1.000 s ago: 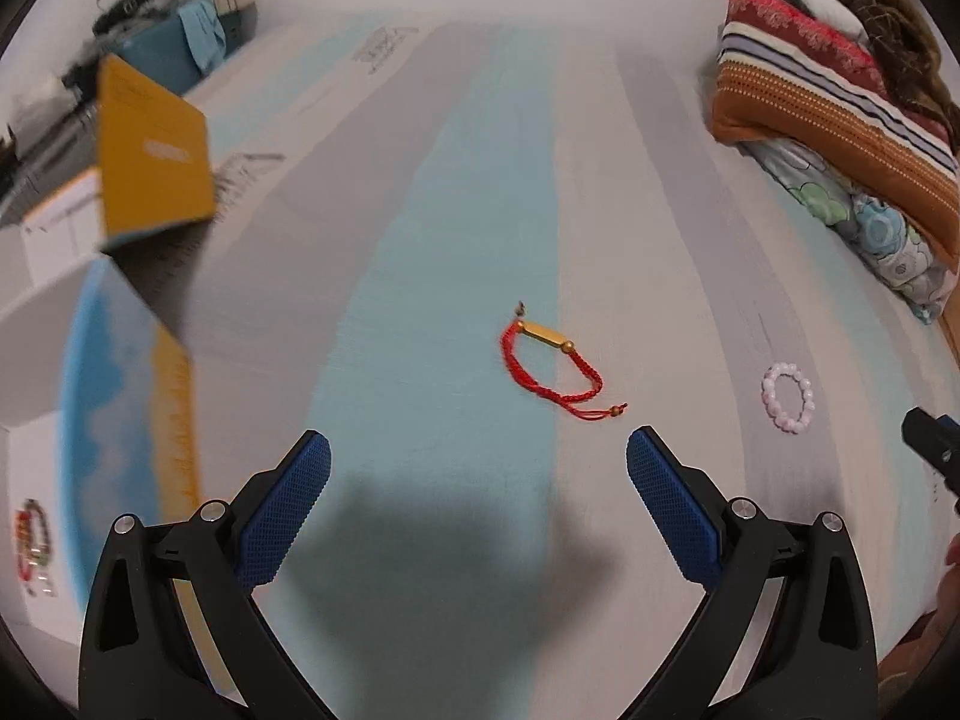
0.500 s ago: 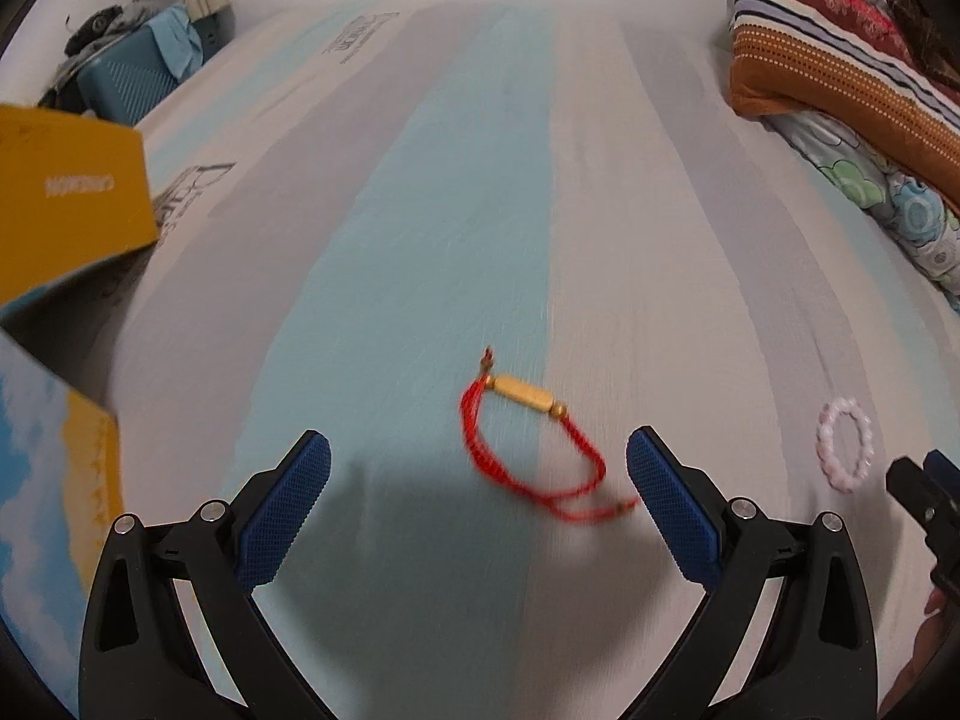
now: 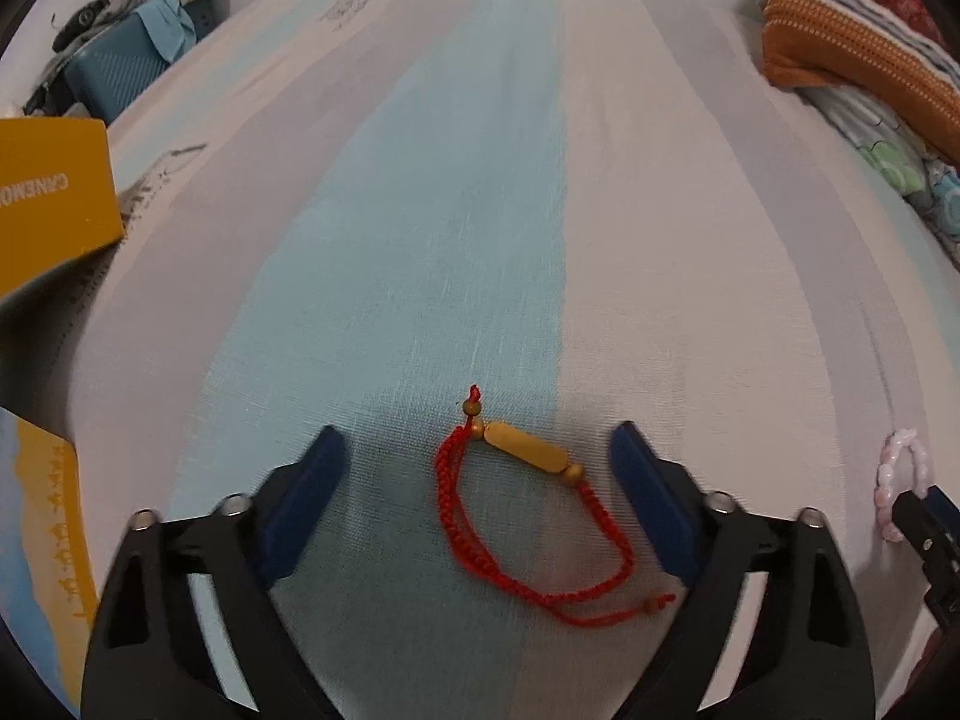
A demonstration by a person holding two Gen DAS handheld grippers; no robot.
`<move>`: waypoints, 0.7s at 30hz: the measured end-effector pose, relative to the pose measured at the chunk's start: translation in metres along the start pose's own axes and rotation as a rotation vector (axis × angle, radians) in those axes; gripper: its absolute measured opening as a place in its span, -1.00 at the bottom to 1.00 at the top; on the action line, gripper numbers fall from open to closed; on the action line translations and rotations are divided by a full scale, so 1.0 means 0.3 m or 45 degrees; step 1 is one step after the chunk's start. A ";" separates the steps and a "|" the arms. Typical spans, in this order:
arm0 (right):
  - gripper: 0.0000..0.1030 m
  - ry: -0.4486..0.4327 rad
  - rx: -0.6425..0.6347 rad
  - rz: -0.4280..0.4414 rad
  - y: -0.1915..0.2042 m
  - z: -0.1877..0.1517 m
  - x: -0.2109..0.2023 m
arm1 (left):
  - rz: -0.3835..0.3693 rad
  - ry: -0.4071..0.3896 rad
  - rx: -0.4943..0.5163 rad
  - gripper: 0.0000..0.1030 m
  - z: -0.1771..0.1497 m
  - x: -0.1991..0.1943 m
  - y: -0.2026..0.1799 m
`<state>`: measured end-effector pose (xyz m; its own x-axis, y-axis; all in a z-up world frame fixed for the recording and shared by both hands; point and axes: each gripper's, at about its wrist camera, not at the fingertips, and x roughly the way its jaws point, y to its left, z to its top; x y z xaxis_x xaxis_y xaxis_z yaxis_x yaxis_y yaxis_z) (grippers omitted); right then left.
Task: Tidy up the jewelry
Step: 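Grasp the second red string bracelet with the left tool while the right tool grasps the pink-white bead bracelet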
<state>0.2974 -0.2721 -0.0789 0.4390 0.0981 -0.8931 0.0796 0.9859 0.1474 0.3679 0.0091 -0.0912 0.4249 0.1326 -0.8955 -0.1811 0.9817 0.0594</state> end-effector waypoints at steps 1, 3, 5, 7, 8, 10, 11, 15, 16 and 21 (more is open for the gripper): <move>0.02 0.002 -0.001 0.005 -0.003 0.001 0.002 | -0.006 0.018 -0.006 0.52 -0.001 0.010 0.000; -0.33 0.002 -0.012 -0.024 0.001 0.003 0.004 | 0.002 0.020 -0.002 0.38 -0.001 0.012 -0.004; -0.46 0.022 -0.011 -0.042 0.000 0.004 0.017 | -0.002 0.022 0.016 0.22 -0.005 0.007 -0.017; -0.53 0.020 -0.011 -0.053 -0.002 0.000 0.020 | -0.015 0.026 0.034 -0.07 -0.007 0.003 -0.030; -0.61 0.019 -0.010 -0.057 -0.001 -0.001 0.019 | -0.019 0.028 0.038 -0.12 -0.007 0.000 -0.035; -0.68 0.024 -0.003 -0.040 -0.002 -0.004 0.014 | -0.021 0.029 0.040 -0.28 -0.010 -0.007 -0.043; -0.75 0.025 0.000 -0.035 -0.004 -0.004 0.014 | -0.019 0.028 0.044 -0.30 -0.012 -0.009 -0.047; -0.77 0.015 0.010 -0.024 -0.009 -0.007 0.010 | -0.023 0.019 0.055 -0.40 -0.023 -0.017 -0.049; -0.77 0.010 0.010 -0.017 -0.007 -0.008 0.006 | -0.028 0.020 0.058 -0.41 -0.027 -0.020 -0.049; -0.78 -0.050 -0.004 0.017 0.005 -0.017 -0.041 | -0.075 0.031 0.047 -0.45 -0.035 -0.054 -0.042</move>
<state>0.2875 -0.2711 -0.0699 0.4745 0.1056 -0.8739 0.0711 0.9849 0.1576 0.3541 -0.0067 -0.0819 0.4122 0.0719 -0.9082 -0.1239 0.9920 0.0223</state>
